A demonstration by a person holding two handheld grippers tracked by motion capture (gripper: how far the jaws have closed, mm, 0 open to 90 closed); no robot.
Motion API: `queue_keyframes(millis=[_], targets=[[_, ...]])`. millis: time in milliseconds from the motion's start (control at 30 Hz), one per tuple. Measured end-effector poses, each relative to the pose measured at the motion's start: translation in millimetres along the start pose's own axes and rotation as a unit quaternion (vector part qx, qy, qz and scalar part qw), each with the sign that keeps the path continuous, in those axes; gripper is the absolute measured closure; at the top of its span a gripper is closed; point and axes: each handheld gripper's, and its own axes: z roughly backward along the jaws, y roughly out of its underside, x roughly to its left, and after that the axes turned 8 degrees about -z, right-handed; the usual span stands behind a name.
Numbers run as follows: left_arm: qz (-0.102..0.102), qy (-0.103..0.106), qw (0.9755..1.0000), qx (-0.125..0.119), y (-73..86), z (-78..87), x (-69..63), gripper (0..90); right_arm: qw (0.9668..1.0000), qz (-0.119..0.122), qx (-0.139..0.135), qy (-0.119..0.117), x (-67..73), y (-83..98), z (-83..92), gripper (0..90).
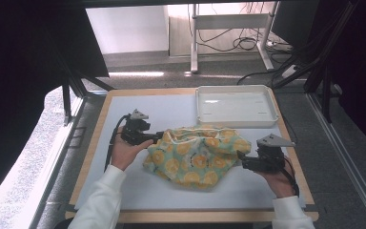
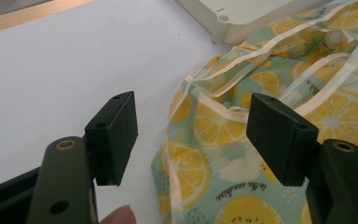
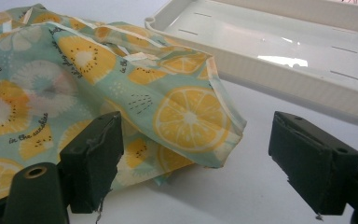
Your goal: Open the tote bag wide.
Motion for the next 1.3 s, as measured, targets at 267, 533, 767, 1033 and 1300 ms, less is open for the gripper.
queue_keyframes(millis=[267,533,767,1033,1300], targets=[[0.000,0.008,1.0000,0.005,-7.8,-14.2,3.7,34.4,1.0000,0.008,0.002,0.005,1.6,1.1,-0.8,18.5],[0.001,0.008,0.9999,0.012,-16.0,-29.8,9.5,35.3,0.9999,0.009,0.004,0.011,0.5,2.2,-1.5,18.6],[-0.003,0.014,0.9997,0.021,-19.8,-43.4,8.4,35.3,0.9999,0.011,0.003,0.012,0.5,2.3,-1.4,18.6],[-0.008,0.011,0.9995,0.028,-24.3,-48.8,12.4,32.6,0.9998,0.014,0.007,0.010,3.8,2.9,-3.2,18.8],[-0.015,0.017,0.9986,0.047,-25.9,-58.2,11.2,26.9,0.9994,0.024,0.018,0.015,5.2,4.2,-6.5,18.8]])
